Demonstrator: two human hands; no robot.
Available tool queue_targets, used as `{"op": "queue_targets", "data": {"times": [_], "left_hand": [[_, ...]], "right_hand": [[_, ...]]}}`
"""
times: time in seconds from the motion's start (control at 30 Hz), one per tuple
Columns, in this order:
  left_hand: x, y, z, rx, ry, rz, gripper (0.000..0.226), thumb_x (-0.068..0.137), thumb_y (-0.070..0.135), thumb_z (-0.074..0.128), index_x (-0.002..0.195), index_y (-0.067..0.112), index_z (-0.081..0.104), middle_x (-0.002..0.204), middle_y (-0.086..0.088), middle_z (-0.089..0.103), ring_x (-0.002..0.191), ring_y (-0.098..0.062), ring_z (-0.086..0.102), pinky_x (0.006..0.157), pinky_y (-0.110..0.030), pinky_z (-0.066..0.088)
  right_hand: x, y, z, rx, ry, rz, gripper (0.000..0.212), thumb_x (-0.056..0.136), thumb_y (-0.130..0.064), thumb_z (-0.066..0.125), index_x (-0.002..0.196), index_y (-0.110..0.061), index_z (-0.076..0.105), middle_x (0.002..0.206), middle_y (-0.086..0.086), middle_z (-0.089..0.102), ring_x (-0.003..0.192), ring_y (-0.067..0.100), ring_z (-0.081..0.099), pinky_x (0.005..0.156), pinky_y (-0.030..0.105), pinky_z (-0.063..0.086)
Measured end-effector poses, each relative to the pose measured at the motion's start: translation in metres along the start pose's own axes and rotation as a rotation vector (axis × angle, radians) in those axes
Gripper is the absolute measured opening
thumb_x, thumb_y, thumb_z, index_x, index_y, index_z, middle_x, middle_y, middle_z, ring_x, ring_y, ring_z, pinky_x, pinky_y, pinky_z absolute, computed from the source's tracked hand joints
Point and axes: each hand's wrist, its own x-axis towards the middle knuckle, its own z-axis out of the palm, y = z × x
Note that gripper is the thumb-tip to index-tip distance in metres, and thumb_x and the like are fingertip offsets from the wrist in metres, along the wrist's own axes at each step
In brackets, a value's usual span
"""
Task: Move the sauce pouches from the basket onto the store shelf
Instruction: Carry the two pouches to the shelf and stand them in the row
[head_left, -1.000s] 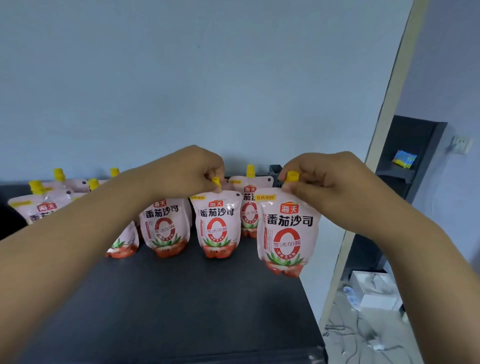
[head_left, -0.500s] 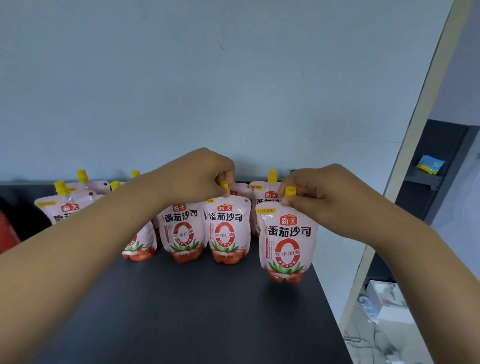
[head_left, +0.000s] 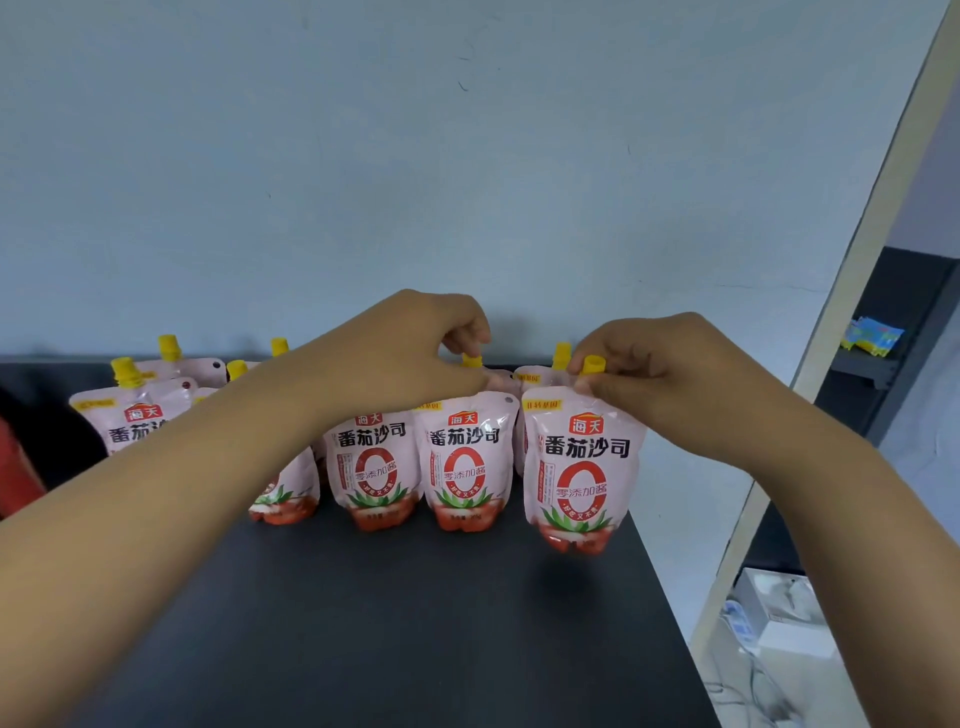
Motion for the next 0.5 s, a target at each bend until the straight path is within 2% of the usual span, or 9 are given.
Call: {"op": "queue_targets", "data": {"times": [0.1,0.23,0.37,0.5], "left_hand": [[-0.008,0.005,-0.001,0.043,0.065,0.014,0.036,0.086,0.050,0.069,0.118,0.032,0.064,0.120,0.019,0.064,0.110,-0.002,0.058,0.088,-0.018,0.044],[-0.014,0.003,0.003,0.096,0.114,0.025,0.033,0.092,0.039,0.065,0.124,0.032,0.061,0.126,0.014,0.059,0.120,-0.006,0.051,0.095,-0.024,0.042],[-0.014,-0.004,0.011,0.059,0.118,0.012,0.025,0.096,0.033,0.063,0.121,0.034,0.061,0.125,0.015,0.060,0.117,-0.004,0.050,0.090,-0.021,0.040],[-0.014,-0.005,0.020,0.028,0.128,-0.031,0.023,0.094,0.036,0.064,0.116,0.039,0.061,0.124,0.016,0.060,0.115,-0.003,0.051,0.089,-0.022,0.037]], "right_hand": [[0.008,0.002,0.004,0.014,-0.001,0.030,0.008,0.095,-0.024,0.069,0.096,-0.029,0.075,0.091,-0.012,0.078,0.085,0.004,0.073,0.078,0.041,0.062],[0.019,0.007,0.009,0.039,-0.014,0.083,0.008,0.094,-0.021,0.070,0.094,-0.026,0.076,0.093,-0.009,0.079,0.089,0.005,0.074,0.082,0.042,0.063],[0.025,0.012,0.017,0.047,-0.016,0.130,0.008,0.093,-0.017,0.071,0.094,-0.022,0.077,0.095,-0.005,0.078,0.090,0.011,0.074,0.085,0.046,0.061],[0.023,0.013,0.031,0.039,-0.009,0.147,0.008,0.092,-0.018,0.072,0.091,-0.025,0.074,0.092,-0.003,0.077,0.088,0.014,0.074,0.082,0.047,0.061]]}}
